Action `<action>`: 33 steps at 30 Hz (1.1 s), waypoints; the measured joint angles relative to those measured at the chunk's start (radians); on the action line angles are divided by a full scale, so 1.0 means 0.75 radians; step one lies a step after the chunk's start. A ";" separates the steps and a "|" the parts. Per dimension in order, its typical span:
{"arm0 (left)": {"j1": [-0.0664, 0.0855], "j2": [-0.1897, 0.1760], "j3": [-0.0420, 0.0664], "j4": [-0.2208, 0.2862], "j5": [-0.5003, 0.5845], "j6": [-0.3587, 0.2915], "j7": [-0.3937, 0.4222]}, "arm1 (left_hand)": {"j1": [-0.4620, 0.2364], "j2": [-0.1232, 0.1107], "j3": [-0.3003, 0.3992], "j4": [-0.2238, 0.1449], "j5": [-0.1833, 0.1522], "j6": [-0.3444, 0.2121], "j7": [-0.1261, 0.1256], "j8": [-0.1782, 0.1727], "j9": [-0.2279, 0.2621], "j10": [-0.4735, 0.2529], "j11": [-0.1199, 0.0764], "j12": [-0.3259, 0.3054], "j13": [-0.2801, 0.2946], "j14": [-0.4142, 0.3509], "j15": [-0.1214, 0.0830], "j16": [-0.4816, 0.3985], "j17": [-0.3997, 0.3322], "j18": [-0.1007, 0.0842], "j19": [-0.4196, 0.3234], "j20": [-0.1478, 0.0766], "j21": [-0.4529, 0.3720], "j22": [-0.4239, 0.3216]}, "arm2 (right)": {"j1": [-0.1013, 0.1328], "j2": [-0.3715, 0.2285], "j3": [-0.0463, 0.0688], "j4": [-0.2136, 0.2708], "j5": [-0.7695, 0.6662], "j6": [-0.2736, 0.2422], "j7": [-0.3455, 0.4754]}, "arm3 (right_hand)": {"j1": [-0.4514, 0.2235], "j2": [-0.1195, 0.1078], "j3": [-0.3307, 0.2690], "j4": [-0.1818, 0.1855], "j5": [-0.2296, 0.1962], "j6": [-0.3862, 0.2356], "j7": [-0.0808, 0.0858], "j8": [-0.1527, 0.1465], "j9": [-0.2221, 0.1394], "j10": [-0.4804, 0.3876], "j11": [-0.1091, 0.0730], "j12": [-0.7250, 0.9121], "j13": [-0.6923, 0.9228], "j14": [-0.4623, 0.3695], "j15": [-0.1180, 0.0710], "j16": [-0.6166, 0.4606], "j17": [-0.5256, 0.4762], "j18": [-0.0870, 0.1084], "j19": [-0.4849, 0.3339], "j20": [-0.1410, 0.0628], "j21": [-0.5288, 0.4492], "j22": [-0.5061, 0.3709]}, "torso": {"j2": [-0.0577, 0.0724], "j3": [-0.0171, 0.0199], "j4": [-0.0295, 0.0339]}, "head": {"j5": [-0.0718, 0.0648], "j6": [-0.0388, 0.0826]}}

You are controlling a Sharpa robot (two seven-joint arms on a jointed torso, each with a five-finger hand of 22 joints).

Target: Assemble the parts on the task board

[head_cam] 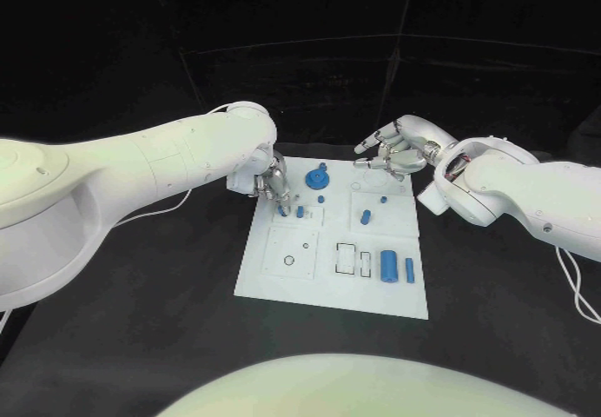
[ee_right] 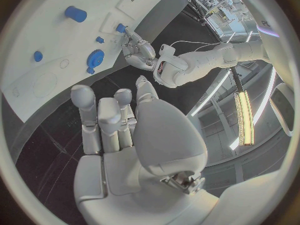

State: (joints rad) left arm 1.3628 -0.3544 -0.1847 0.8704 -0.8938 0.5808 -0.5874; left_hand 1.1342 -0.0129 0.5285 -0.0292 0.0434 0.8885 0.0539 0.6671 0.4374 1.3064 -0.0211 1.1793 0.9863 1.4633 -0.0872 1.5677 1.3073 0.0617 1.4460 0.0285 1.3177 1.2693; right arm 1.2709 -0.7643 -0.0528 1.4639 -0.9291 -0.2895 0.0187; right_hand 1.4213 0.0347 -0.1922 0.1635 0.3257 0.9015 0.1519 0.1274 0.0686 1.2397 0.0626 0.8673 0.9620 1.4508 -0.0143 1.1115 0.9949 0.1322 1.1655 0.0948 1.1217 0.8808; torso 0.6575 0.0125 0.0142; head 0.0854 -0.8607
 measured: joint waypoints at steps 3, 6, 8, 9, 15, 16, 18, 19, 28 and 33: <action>0.000 0.000 0.000 0.003 -0.001 0.001 -0.001 | 0.000 0.000 0.000 0.000 0.000 0.000 0.000 -0.001 0.000 0.000 0.000 0.000 0.000 0.000 0.000 0.000 0.000 0.000 0.000 0.000 0.000 0.000 | 0.000 0.000 0.000 0.000 0.000 0.000 0.000 | 0.000 0.000 0.000 0.000 0.000 0.000 0.000 0.000 0.000 0.000 0.000 0.000 0.000 0.000 0.000 0.000 0.000 0.000 0.000 0.000 0.000 0.000 | 0.000 0.0000 0.0000 | -0.002 -0.002; 0.001 -0.003 0.000 0.008 -0.003 0.001 -0.002 | 0.000 0.000 0.000 0.000 0.000 0.000 0.000 -0.001 0.000 0.000 0.000 0.000 0.000 0.000 0.000 0.000 0.000 0.000 0.000 0.000 0.000 0.000 | 0.000 -0.001 0.000 0.000 0.000 0.001 0.000 | 0.000 0.000 0.000 0.000 0.000 0.000 0.000 0.000 0.000 0.000 0.000 0.000 0.000 0.000 0.000 0.000 0.000 0.000 0.000 0.000 0.000 0.000 | 0.000 0.0000 0.0000 | -0.002 -0.003; 0.001 -0.005 0.000 0.011 -0.003 0.001 -0.003 | 0.000 0.000 -0.002 -0.002 0.000 0.000 0.000 -0.001 0.000 0.000 0.000 0.000 0.000 0.000 0.000 0.000 0.000 0.000 0.000 0.000 0.000 0.000 | 0.000 -0.002 0.000 0.000 0.000 0.001 0.000 | 0.000 0.000 0.000 0.000 0.000 0.000 0.000 0.000 0.000 0.000 0.000 0.000 0.000 0.000 0.000 0.000 0.000 0.000 0.000 0.000 0.000 0.000 | 0.000 0.0000 0.0001 | -0.003 -0.003; 0.001 -0.006 0.000 0.012 -0.004 0.001 -0.003 | 0.000 0.000 -0.004 -0.004 0.000 0.000 0.000 -0.002 0.000 0.000 0.000 0.000 0.001 0.000 0.000 0.000 0.000 0.000 0.000 0.000 0.000 0.000 | 0.000 -0.002 0.000 0.000 0.000 0.001 0.000 | 0.000 0.000 0.000 0.000 0.000 0.000 0.000 0.000 0.000 0.000 0.000 0.000 0.000 0.000 0.000 0.000 0.000 0.000 0.000 0.000 0.000 0.000 | 0.000 -0.0001 0.0001 | -0.003 -0.003; 0.001 -0.008 0.000 0.018 -0.004 -0.002 -0.005 | 0.000 0.000 -0.011 -0.011 -0.001 0.001 0.000 -0.006 0.000 0.000 0.000 0.007 0.005 0.000 0.000 0.000 0.000 0.000 0.000 0.000 0.000 0.002 | 0.000 -0.002 0.000 0.000 0.000 0.002 0.000 | 0.000 0.000 0.000 0.000 0.000 0.000 0.000 0.000 0.000 0.000 0.000 0.000 0.000 0.000 0.000 0.000 0.000 0.000 0.000 0.000 0.000 0.000 | 0.000 -0.0008 0.0010 | -0.002 -0.002; 0.002 -0.008 0.000 0.018 -0.004 -0.002 -0.006 | 0.000 0.000 -0.015 -0.015 -0.001 0.001 -0.001 -0.006 0.000 0.000 0.000 0.007 0.007 0.000 0.000 0.000 0.000 0.000 0.000 0.000 0.000 0.003 | 0.000 -0.002 0.000 0.000 0.000 0.002 0.000 | 0.000 0.000 0.000 0.000 0.000 0.000 0.000 0.000 0.000 0.000 0.000 0.000 0.000 0.000 0.000 0.000 0.000 0.000 0.000 0.000 0.000 0.000 | 0.000 -0.0009 0.0010 | -0.002 -0.002; 0.002 -0.008 0.000 0.019 -0.003 -0.004 -0.008 | 0.000 0.000 -0.016 -0.017 -0.001 0.003 -0.003 -0.007 0.000 0.003 -0.003 0.007 0.009 0.000 0.000 0.000 0.000 0.000 0.000 0.000 0.005 0.003 | 0.000 -0.001 0.000 -0.001 0.000 0.002 0.000 | 0.000 0.000 0.000 0.000 0.000 0.000 0.000 0.000 0.000 0.000 0.000 0.000 0.000 0.000 0.000 0.000 0.000 0.000 0.000 0.000 0.000 0.000 | 0.000 -0.0009 0.0010 | -0.002 -0.002; 0.002 -0.008 0.000 0.019 -0.003 -0.005 -0.009 | -0.004 0.003 -0.019 -0.020 -0.001 0.011 0.000 -0.007 0.000 0.006 -0.006 0.007 0.011 0.000 0.000 0.000 0.000 0.000 0.000 0.000 0.005 0.003 | 0.000 -0.001 0.000 -0.001 0.000 0.002 0.000 | 0.000 0.000 0.000 0.000 0.000 0.000 0.000 0.000 0.000 0.000 0.000 0.000 0.000 0.000 0.000 0.000 0.000 0.000 0.000 0.000 0.000 0.000 | 0.000 -0.0009 0.0010 | -0.002 -0.002; 0.002 -0.004 -0.001 0.015 -0.001 -0.007 -0.015 | -0.047 -0.008 0.013 -0.053 -0.003 0.029 -0.006 -0.008 0.003 0.014 -0.010 0.013 0.018 0.000 0.000 0.000 0.001 0.000 0.004 -0.004 0.005 0.008 | 0.000 0.001 0.000 -0.003 0.000 0.003 0.000 | 0.000 0.000 0.000 0.000 0.000 -0.005 0.005 0.000 0.000 0.000 0.000 0.000 0.000 0.000 0.000 0.000 0.000 0.000 0.000 0.000 0.000 0.000 | 0.000 -0.0005 0.0006 | -0.001 -0.001; 0.002 -0.002 -0.001 0.009 0.002 -0.006 -0.017 | -0.059 -0.006 0.011 -0.051 -0.003 0.036 -0.003 -0.012 0.003 0.015 -0.010 0.013 0.019 0.000 0.000 0.000 0.001 0.000 0.004 -0.004 0.005 0.010 | 0.000 0.001 0.000 -0.004 0.000 0.003 0.000 | 0.000 0.000 0.000 0.000 0.000 -0.005 0.005 0.000 0.000 0.000 0.000 0.000 0.000 0.000 0.000 0.000 0.000 0.000 0.000 0.000 0.000 0.000 | 0.000 -0.0001 -0.0001 | -0.003 -0.003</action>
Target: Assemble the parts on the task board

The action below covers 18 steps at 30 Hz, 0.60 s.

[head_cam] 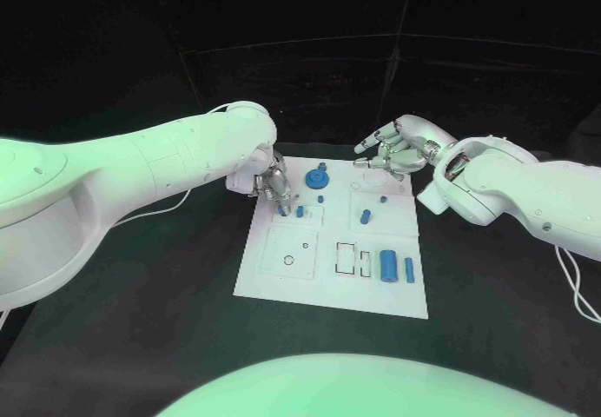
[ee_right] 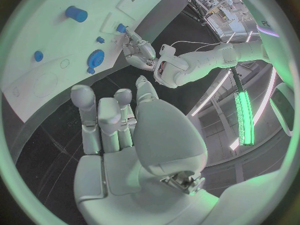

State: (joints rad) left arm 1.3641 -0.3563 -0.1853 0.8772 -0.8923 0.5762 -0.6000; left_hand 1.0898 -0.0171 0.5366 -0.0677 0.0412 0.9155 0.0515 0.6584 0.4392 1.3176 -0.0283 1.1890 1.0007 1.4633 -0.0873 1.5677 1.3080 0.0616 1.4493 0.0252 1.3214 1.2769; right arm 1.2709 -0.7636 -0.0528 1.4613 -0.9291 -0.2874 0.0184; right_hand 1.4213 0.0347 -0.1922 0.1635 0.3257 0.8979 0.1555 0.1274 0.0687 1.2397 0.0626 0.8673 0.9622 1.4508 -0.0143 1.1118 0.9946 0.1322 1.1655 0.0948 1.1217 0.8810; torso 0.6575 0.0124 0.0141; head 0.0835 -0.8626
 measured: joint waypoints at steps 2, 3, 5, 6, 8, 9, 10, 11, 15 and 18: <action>0.000 0.001 0.000 -0.002 0.001 0.001 -0.001 | -0.004 0.001 -0.013 0.006 0.000 0.005 -0.005 0.000 0.000 0.000 0.000 0.000 0.000 0.000 0.000 0.000 0.000 0.000 0.000 0.000 0.000 0.000 | 0.000 0.000 0.000 0.000 0.000 0.000 0.000 | 0.000 0.000 0.000 0.000 0.000 0.000 0.000 0.000 0.000 0.000 0.000 0.000 0.000 0.000 0.000 0.000 0.000 0.000 0.000 0.000 0.000 0.000 | 0.000 0.0001 0.0000 | -0.001 -0.001; 0.000 0.001 0.000 -0.003 0.002 0.002 -0.002 | -0.015 0.000 -0.017 0.010 0.000 0.005 -0.004 0.000 0.000 0.002 0.002 0.000 0.000 0.000 0.000 0.000 0.000 0.000 0.000 0.000 0.000 0.000 | 0.000 0.000 0.000 0.000 0.000 0.000 0.000 | 0.000 0.000 0.000 0.000 0.000 0.000 0.000 0.000 0.000 0.000 0.000 0.000 0.000 0.000 0.000 0.000 0.000 0.000 0.000 0.000 0.000 0.000 | 0.000 0.0001 0.0000 | -0.001 -0.001; 0.000 0.001 0.000 -0.005 0.002 0.003 -0.003 | -0.034 -0.004 -0.032 0.020 0.000 0.019 -0.009 0.000 0.000 0.004 -0.001 0.000 0.000 0.000 0.000 0.000 0.000 0.000 0.000 0.000 0.004 0.001 | 0.000 0.000 0.000 0.000 0.000 0.000 0.000 | 0.000 0.000 0.000 0.000 0.000 0.000 0.000 0.000 0.000 0.000 0.000 0.000 0.000 0.000 0.000 0.000 0.000 0.000 0.000 0.000 0.000 0.000 | 0.000 0.0001 0.0000 | -0.001 -0.002; 0.000 0.001 0.000 -0.006 0.002 0.004 -0.004 | -0.042 -0.010 -0.041 0.023 0.001 0.024 -0.015 0.000 0.001 0.004 -0.001 0.000 0.000 0.000 0.000 0.000 0.000 0.000 0.000 0.000 0.004 0.001 | 0.000 0.000 0.000 0.000 0.000 0.000 0.000 | 0.000 0.000 0.000 0.000 0.000 0.000 0.000 0.000 0.000 0.000 0.000 0.000 0.000 0.000 0.000 0.000 0.000 0.000 0.000 0.000 0.000 0.000 | 0.000 0.0001 0.0000 | -0.001 -0.002; -0.001 0.002 -0.002 -0.007 0.003 0.006 -0.006 | -0.066 -0.014 -0.057 0.038 0.002 0.031 -0.021 -0.004 0.005 0.004 -0.001 0.000 0.000 0.000 0.000 0.000 0.000 0.000 0.000 0.000 0.004 0.001 | 0.000 0.001 0.000 -0.001 0.000 0.000 0.000 | 0.000 0.000 0.000 0.000 0.000 0.000 0.000 0.000 0.000 0.000 0.000 0.000 0.000 0.000 0.000 0.000 0.000 0.000 0.000 0.000 0.000 0.000 | 0.000 0.0001 0.0000 | -0.002 -0.002; -0.003 0.003 -0.002 -0.007 0.003 0.006 -0.006 | -0.070 -0.018 -0.066 0.041 0.002 0.038 -0.019 -0.007 0.007 0.004 -0.001 0.000 0.000 0.000 0.000 0.000 0.000 0.000 0.000 0.000 0.004 0.001 | 0.000 0.001 0.000 -0.001 0.000 0.000 0.000 | 0.000 0.000 0.000 0.000 0.005 0.000 0.000 0.000 0.000 -0.001 -0.001 0.000 -0.001 0.000 0.000 0.000 0.000 0.000 0.000 0.000 0.000 -0.003 | 0.000 0.0001 0.0000 | -0.002 -0.003; -0.005 0.005 -0.003 -0.008 0.003 0.007 -0.007 | -0.079 -0.018 -0.072 0.047 0.002 0.040 -0.022 -0.008 0.008 0.004 -0.001 0.000 0.000 0.000 0.000 0.000 0.000 0.000 0.000 0.000 0.004 0.001 | 0.000 0.001 0.000 -0.001 0.000 0.000 0.000 | 0.000 0.000 0.000 0.000 0.005 0.000 0.000 0.000 0.000 -0.003 -0.003 0.000 -0.002 0.000 0.000 0.000 0.000 0.000 0.000 0.000 0.000 -0.005 | 0.000 0.0001 0.0000 | -0.002 -0.003; -0.005 0.005 -0.003 -0.008 0.003 0.007 -0.008 | -0.090 -0.018 -0.078 0.052 0.002 0.043 -0.024 -0.008 0.008 0.004 -0.001 0.000 0.000 0.000 0.000 0.000 0.000 0.000 0.000 0.000 0.004 0.001 | 0.000 0.001 0.000 -0.001 0.000 0.000 0.000 | 0.000 0.000 0.000 0.000 0.005 0.000 0.000 0.000 0.000 -0.005 -0.005 0.000 -0.002 0.000 0.000 0.000 0.000 0.000 0.000 0.000 0.000 -0.005 | 0.000 0.0001 0.0000 | -0.002 -0.003; -0.005 0.006 -0.003 -0.010 0.003 0.008 -0.010 | -0.128 -0.023 -0.111 0.078 0.003 0.055 -0.026 -0.017 0.004 0.004 -0.001 0.000 0.000 0.000 0.000 0.000 0.000 0.000 0.000 0.000 0.004 0.003 | 0.000 0.001 0.000 -0.001 0.000 0.001 0.000 | 0.000 0.000 0.000 0.000 0.005 0.000 0.000 0.000 0.000 -0.005 -0.005 0.000 -0.002 0.000 0.000 0.000 0.000 0.000 0.000 0.000 0.000 -0.005 | 0.000 0.0000 0.0000 | -0.002 -0.004; -0.005 0.008 -0.003 -0.011 0.004 0.009 -0.012 | -0.138 -0.033 -0.125 0.085 0.003 0.054 -0.025 -0.019 0.004 0.004 -0.001 0.000 0.000 0.000 0.000 0.000 0.000 0.000 0.000 0.000 0.004 0.003 | 0.000 0.001 0.000 -0.001 0.000 0.001 0.000 | 0.000 0.000 0.000 0.000 0.005 0.000 0.000 0.000 0.000 -0.005 -0.005 0.000 -0.002 0.000 0.000 0.000 0.000 0.000 0.000 0.000 0.000 -0.005 | 0.000 -0.0001 0.0000 | -0.002 -0.004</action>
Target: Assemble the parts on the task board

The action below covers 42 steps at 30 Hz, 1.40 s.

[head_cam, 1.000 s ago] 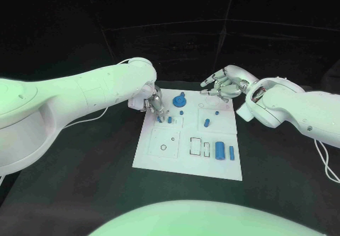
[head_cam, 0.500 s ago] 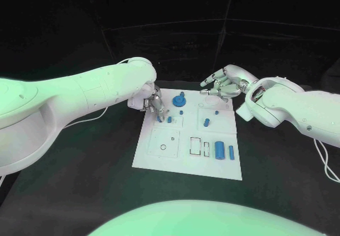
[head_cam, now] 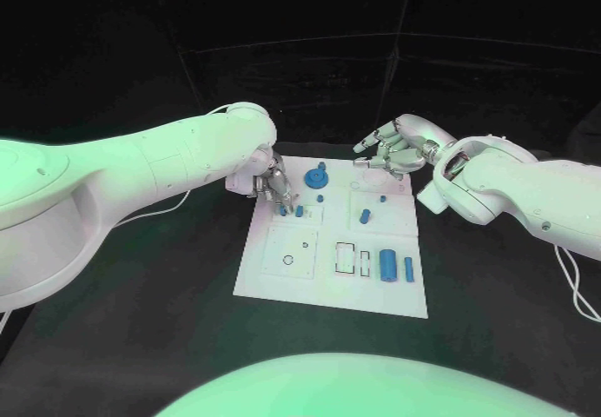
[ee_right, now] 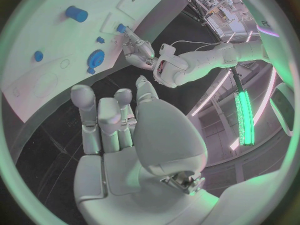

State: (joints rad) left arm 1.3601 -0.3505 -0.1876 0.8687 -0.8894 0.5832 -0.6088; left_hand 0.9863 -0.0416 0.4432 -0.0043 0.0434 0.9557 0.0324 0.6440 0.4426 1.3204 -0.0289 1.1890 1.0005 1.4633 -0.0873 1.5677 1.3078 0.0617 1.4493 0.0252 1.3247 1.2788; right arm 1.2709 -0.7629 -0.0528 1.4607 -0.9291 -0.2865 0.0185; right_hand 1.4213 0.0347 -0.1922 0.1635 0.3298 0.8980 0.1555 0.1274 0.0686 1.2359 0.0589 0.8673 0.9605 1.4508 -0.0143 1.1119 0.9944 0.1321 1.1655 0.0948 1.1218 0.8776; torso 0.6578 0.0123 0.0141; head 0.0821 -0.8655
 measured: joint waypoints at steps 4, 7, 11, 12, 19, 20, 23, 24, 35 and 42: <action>0.000 0.001 0.000 -0.002 0.001 0.001 -0.001 | -0.007 -0.007 -0.017 0.003 0.000 0.000 0.000 0.000 0.000 0.000 0.000 0.000 0.001 0.000 0.000 0.000 0.000 0.000 0.000 0.000 0.000 0.000 | 0.000 0.000 0.000 0.000 0.000 0.001 0.000 | 0.000 0.000 0.000 0.000 0.000 0.000 0.000 0.000 0.000 -0.005 0.005 0.000 -0.003 0.000 0.000 -0.005 0.000 0.000 0.000 0.000 -0.006 -0.003 | 0.000 -0.0001 0.0000 | 0.000 -0.001; 0.000 0.002 0.000 -0.003 0.001 0.001 -0.001 | -0.009 -0.006 -0.023 0.007 0.000 0.000 0.000 -0.006 0.000 0.000 0.000 0.000 0.001 0.000 0.000 0.000 0.000 0.000 0.000 0.000 0.000 0.000 | 0.000 0.000 0.000 0.000 0.000 0.001 0.000 | 0.000 0.000 0.000 0.000 0.000 0.000 0.000 0.000 0.000 -0.005 0.005 0.000 -0.003 0.000 0.000 -0.005 0.000 0.000 0.000 0.000 -0.006 -0.003 | 0.000 -0.0001 0.0000 | -0.001 -0.001; 0.000 0.002 0.000 -0.006 0.001 0.001 -0.001 | -0.027 -0.009 -0.042 0.014 0.000 0.005 0.005 -0.006 0.000 0.000 0.000 0.000 0.000 0.000 0.000 0.000 0.000 0.000 0.000 0.000 0.000 0.000 | 0.000 0.000 0.000 0.000 0.000 0.001 0.001 | 0.000 0.000 0.000 0.000 0.000 0.000 0.000 0.000 0.000 -0.005 0.005 0.000 -0.003 0.000 0.000 -0.005 0.000 0.000 0.000 0.000 -0.006 -0.003 | 0.000 0.0000 0.0000 | -0.001 -0.002; 0.000 0.002 0.000 -0.006 0.001 0.000 -0.001 | -0.030 -0.007 -0.048 0.019 0.000 0.005 0.005 -0.006 0.000 0.000 0.000 0.000 0.001 0.000 0.000 0.000 0.000 0.000 0.000 0.000 0.000 0.000 | 0.000 0.000 0.000 0.000 0.000 0.001 0.001 | 0.000 0.000 0.000 0.000 0.000 0.000 0.000 0.000 0.000 -0.005 0.005 0.000 -0.003 0.000 0.000 -0.005 0.000 0.000 0.000 0.000 -0.006 -0.003 | 0.000 0.0000 0.0000 | -0.001 -0.002; 0.000 0.000 0.000 -0.006 0.002 -0.001 -0.002 | -0.062 -0.027 -0.105 0.036 0.000 0.010 0.010 -0.017 0.003 0.000 0.000 0.000 0.002 0.000 0.000 0.000 0.000 0.000 0.000 0.000 0.000 0.000 | 0.000 0.000 0.000 -0.001 0.000 0.002 0.001 | 0.000 0.000 0.000 0.000 0.000 0.000 0.000 0.000 0.000 -0.005 0.005 0.000 -0.003 0.000 0.000 -0.005 -0.003 0.000 0.000 0.000 -0.006 -0.005 | 0.000 -0.0001 0.0000 | -0.003 -0.002; 0.000 -0.002 0.000 -0.004 0.002 -0.002 -0.002 | -0.066 -0.031 -0.113 0.035 0.000 0.010 0.010 -0.017 0.004 0.000 0.000 0.000 0.002 0.000 0.000 0.000 0.000 0.000 0.000 0.000 0.000 0.000 | 0.000 0.000 0.000 -0.001 0.000 0.002 0.001 | 0.000 0.000 0.000 0.000 0.000 0.000 0.000 0.000 0.000 -0.005 0.005 0.000 -0.004 0.000 0.000 -0.007 -0.004 0.000 0.000 0.000 -0.006 -0.006 | 0.000 -0.0001 0.0000 | -0.003 -0.002; 0.000 -0.008 0.000 0.002 0.002 -0.007 -0.002 | -0.085 -0.051 -0.149 0.041 0.000 0.010 0.010 -0.017 0.006 0.000 0.000 0.000 0.004 0.000 0.000 0.000 0.000 0.000 0.000 0.000 0.000 0.000 | 0.000 0.000 0.000 -0.001 0.000 0.002 0.001 | 0.000 0.000 0.000 0.000 0.000 0.000 0.000 0.000 0.000 -0.005 0.005 0.000 -0.006 0.000 0.000 -0.011 -0.005 0.000 0.000 0.000 -0.006 -0.008 | 0.000 -0.0004 0.0000 | -0.004 -0.002; 0.000 -0.012 0.000 0.006 0.003 -0.010 -0.002 | -0.095 -0.061 -0.166 0.045 0.000 0.010 0.010 -0.022 0.008 0.000 0.000 0.000 0.004 0.000 0.000 0.000 0.000 0.000 0.000 0.000 0.000 0.000 | 0.000 0.000 0.000 -0.002 0.000 0.002 0.001 | 0.000 0.000 0.000 0.000 0.000 0.000 0.000 0.000 0.000 -0.005 0.005 0.000 -0.006 0.000 0.000 -0.011 -0.005 0.000 0.000 0.000 -0.006 -0.008 | 0.000 -0.0005 0.0000 | -0.004 -0.002; -0.001 -0.063 0.028 0.056 0.004 -0.091 0.023 | -0.101 -0.077 -0.283 0.066 0.000 0.010 0.010 -0.029 0.017 0.000 0.000 0.009 0.009 0.000 0.000 0.000 0.000 0.000 0.004 -0.004 -0.001 -0.004 | 0.000 0.000 0.000 -0.005 0.000 0.002 0.001 | 0.000 0.000 0.000 0.000 0.000 0.000 0.000 0.000 0.000 -0.005 0.005 0.000 -0.006 0.000 0.000 -0.011 -0.005 0.000 0.000 0.000 -0.005 -0.008 | -0.001 -0.0010 0.0018 | -0.005 -0.001; 0.001 -0.114 0.072 0.112 0.014 -0.237 0.118 | 0.006 0.009 -0.282 0.047 0.000 -0.058 0.037 -0.054 0.022 -0.077 0.018 -0.068 -0.100 0.003 0.003 0.000 0.000 0.022 -0.029 0.001 -0.079 -0.082 | 0.000 0.000 0.000 -0.011 0.001 0.003 0.001 | 0.000 0.000 -0.003 0.003 0.000 0.000 0.000 0.000 0.000 -0.005 0.005 0.000 -0.007 0.000 0.000 -0.011 -0.005 0.000 0.000 0.000 -0.013 -0.010 | -0.003 -0.0012 0.0041 | -0.011 0.003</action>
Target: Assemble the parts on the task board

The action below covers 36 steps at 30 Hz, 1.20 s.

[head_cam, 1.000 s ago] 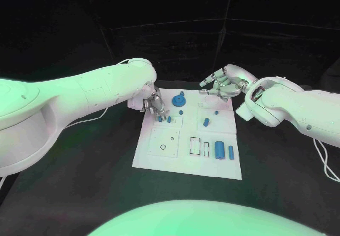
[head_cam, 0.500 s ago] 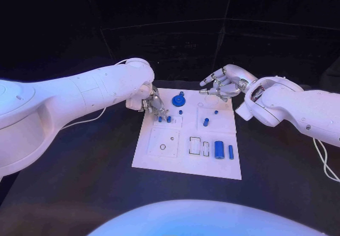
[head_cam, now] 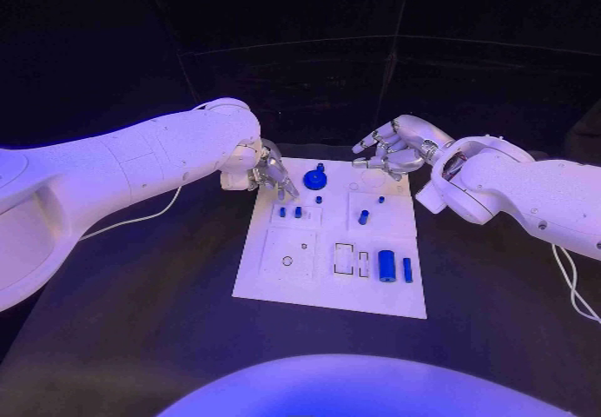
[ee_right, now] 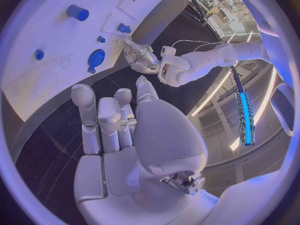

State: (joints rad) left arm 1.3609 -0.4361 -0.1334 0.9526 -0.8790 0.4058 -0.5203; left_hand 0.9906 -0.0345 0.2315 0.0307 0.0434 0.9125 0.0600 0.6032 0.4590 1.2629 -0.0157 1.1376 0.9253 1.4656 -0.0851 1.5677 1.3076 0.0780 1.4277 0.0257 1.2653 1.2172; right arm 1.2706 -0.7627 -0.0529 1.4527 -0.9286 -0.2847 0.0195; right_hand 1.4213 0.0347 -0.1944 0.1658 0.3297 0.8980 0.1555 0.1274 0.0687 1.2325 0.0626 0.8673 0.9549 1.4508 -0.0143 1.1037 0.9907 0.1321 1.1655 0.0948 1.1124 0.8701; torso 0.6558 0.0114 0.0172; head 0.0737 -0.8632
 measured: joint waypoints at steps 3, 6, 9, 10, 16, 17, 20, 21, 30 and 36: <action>0.002 -0.027 0.008 0.039 0.006 -0.066 0.048 | 0.027 0.014 -0.001 -0.010 0.000 -0.026 0.013 -0.004 0.004 -0.051 0.010 -0.046 -0.064 0.000 0.009 0.000 0.000 -0.001 -0.026 0.010 -0.056 -0.058 | 0.000 -0.001 0.000 -0.001 0.000 0.000 0.000 | 0.000 0.000 0.000 0.000 0.000 0.000 0.000 0.000 0.000 0.000 0.000 0.000 -0.001 0.000 0.000 0.000 -0.003 0.000 0.000 0.000 0.000 -0.003 | 0.000 -0.0001 0.0000 | 0.000 0.003; 0.002 -0.050 0.011 0.072 0.010 -0.118 0.087 | 0.059 0.013 0.000 -0.025 0.000 -0.036 0.013 0.004 0.013 -0.103 0.014 -0.094 -0.130 0.000 0.009 -0.031 0.000 0.030 -0.063 0.014 -0.126 -0.131 | 0.000 -0.002 0.000 -0.002 0.001 0.001 0.000 | 0.000 0.000 0.000 0.000 0.000 0.000 0.000 0.000 0.000 0.000 0.000 0.000 -0.001 0.000 0.000 0.000 -0.003 0.000 0.000 0.000 0.000 -0.003 | 0.000 -0.0001 -0.0001 | 0.001 0.005; 0.002 -0.080 0.012 0.111 0.015 -0.192 0.147 | 0.098 0.019 0.015 -0.041 0.000 -0.066 0.022 0.017 0.022 -0.191 0.022 -0.172 -0.233 -0.001 0.024 -0.085 0.000 0.053 -0.114 0.021 -0.227 -0.233 | 0.000 -0.005 0.000 -0.003 0.001 0.001 0.000 | 0.000 0.000 0.000 0.000 0.000 0.000 0.000 0.000 0.000 0.000 0.000 0.000 -0.001 0.000 0.000 0.000 -0.003 0.000 0.000 0.000 0.000 -0.003 | 0.000 0.0003 -0.0014 | -0.001 0.010; 0.002 -0.087 0.012 0.120 0.016 -0.218 0.171 | 0.118 0.021 0.024 -0.050 0.005 -0.093 0.032 0.017 0.022 -0.254 0.031 -0.225 -0.291 0.000 0.034 -0.144 0.000 0.076 -0.175 0.027 -0.339 -0.344 | 0.000 -0.006 0.000 -0.003 0.001 0.001 0.000 | 0.000 0.000 0.000 0.000 0.000 0.000 0.000 0.000 0.000 0.000 0.000 0.000 -0.001 0.000 0.000 0.000 -0.003 0.000 0.000 0.000 0.000 -0.003 | 0.000 0.0005 -0.0015 | -0.002 0.013; 0.002 -0.110 -0.044 0.183 0.020 -0.410 0.413 | 0.297 -0.009 0.109 -0.158 0.011 -0.254 0.100 -0.103 -0.069 -0.526 0.099 -0.461 -0.459 -0.082 0.090 -0.334 -0.137 0.123 -0.317 0.070 -0.621 -0.605 | 0.000 -0.009 0.000 -0.003 0.002 0.001 0.000 | 0.000 0.000 0.000 0.000 0.000 0.000 0.000 0.000 0.000 0.000 0.000 0.000 -0.001 0.000 0.000 0.000 -0.003 0.000 0.000 0.000 0.000 -0.002 | 0.001 0.0010 -0.0024 | -0.013 0.034; -0.002 -0.112 -0.054 0.192 0.019 -0.441 0.457 | 0.329 -0.020 0.125 -0.180 0.010 -0.264 0.108 -0.133 -0.093 -0.556 0.110 -0.508 -0.495 -0.090 0.098 -0.346 -0.156 0.123 -0.301 0.078 -0.605 -0.588 | 0.000 -0.008 0.000 -0.003 0.002 0.001 0.000 | 0.000 0.000 0.000 0.000 0.000 0.000 0.000 0.000 0.000 0.000 0.000 0.000 -0.001 0.000 0.000 0.000 -0.003 0.000 0.000 0.000 0.000 -0.002 | 0.002 0.0005 -0.0031 | -0.015 0.037; -0.025 -0.112 -0.079 0.213 0.004 -0.538 0.595 | 0.362 -0.051 0.146 -0.212 0.010 -0.247 0.123 -0.188 -0.149 -0.578 0.132 -0.607 -0.583 -0.106 0.114 -0.372 -0.202 0.123 -0.287 0.092 -0.599 -0.585 | 0.000 -0.008 0.000 -0.004 0.003 0.001 0.001 | 0.000 0.000 0.000 0.000 0.000 0.000 0.000 0.000 0.000 0.000 0.000 0.000 -0.001 0.000 0.000 0.000 -0.003 0.000 0.000 0.000 0.000 -0.002 | 0.002 -0.0004 -0.0033 | -0.021 0.045; -0.033 -0.111 -0.084 0.217 -0.004 -0.565 0.632 | 0.368 -0.057 0.150 -0.216 0.010 -0.234 0.123 -0.196 -0.159 -0.588 0.132 -0.626 -0.600 -0.106 0.114 -0.376 -0.209 0.123 -0.286 0.093 -0.599 -0.586 | 0.000 -0.008 0.000 -0.005 0.003 0.001 0.001 | 0.000 0.000 0.000 0.000 0.000 0.000 0.000 0.000 0.000 0.000 0.000 0.000 -0.001 0.000 0.000 0.000 -0.003 0.000 0.000 0.000 0.000 -0.002 | 0.002 -0.0004 -0.0032 | -0.023 0.048; -0.092 -0.075 -0.100 0.182 -0.131 -0.726 0.809 | 0.390 -0.079 0.148 -0.247 0.010 -0.109 0.114 -0.324 -0.307 -0.544 0.133 -0.797 -0.813 -0.014 0.119 -0.283 -0.130 0.101 -0.124 0.104 -0.372 -0.365 | -0.001 -0.008 0.000 -0.007 0.004 0.000 0.005 | 0.005 0.005 0.000 0.000 0.000 0.000 0.000 0.000 0.000 0.000 0.000 0.000 -0.001 0.000 0.000 0.000 -0.003 0.000 0.000 0.000 0.000 -0.002 | 0.003 -0.0006 -0.0047 | -0.040 0.071; -0.118 -0.040 -0.102 0.135 -0.232 -0.768 0.824 | 0.390 -0.079 0.143 -0.257 0.010 -0.053 0.103 -0.364 -0.364 -0.507 0.128 -0.849 -0.895 -0.005 0.114 -0.274 -0.130 0.081 -0.085 0.095 -0.313 -0.304 | -0.002 -0.005 0.000 -0.009 0.004 -0.001 0.008 | 0.005 0.005 0.000 0.000 0.000 0.000 0.000 0.000 0.000 0.000 0.000 0.000 -0.001 0.000 0.000 0.000 -0.003 0.000 0.000 0.000 0.000 -0.002 | 0.003 0.0001 -0.0058 | -0.043 0.080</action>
State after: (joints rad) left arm 1.2728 -0.4660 -0.2097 1.0537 -1.0530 -0.1700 0.0979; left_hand 1.2829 -0.0935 0.3385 -0.1618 0.0511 0.8730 0.1373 0.3302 0.1857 0.8830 0.0804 0.5007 0.2541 1.4619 0.0003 1.3623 1.2100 0.1387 1.3637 0.0970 1.0306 0.9888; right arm 1.2695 -0.7666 -0.0531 1.4461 -0.9255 -0.2855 0.0257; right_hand 1.4252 0.0386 -0.1943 0.1657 0.3297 0.8980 0.1555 0.1274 0.0687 1.2325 0.0626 0.8673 0.9541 1.4507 -0.0143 1.1037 0.9888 0.1321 1.1655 0.0948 1.1123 0.8684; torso 0.6581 0.0115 0.0128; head 0.0413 -0.8029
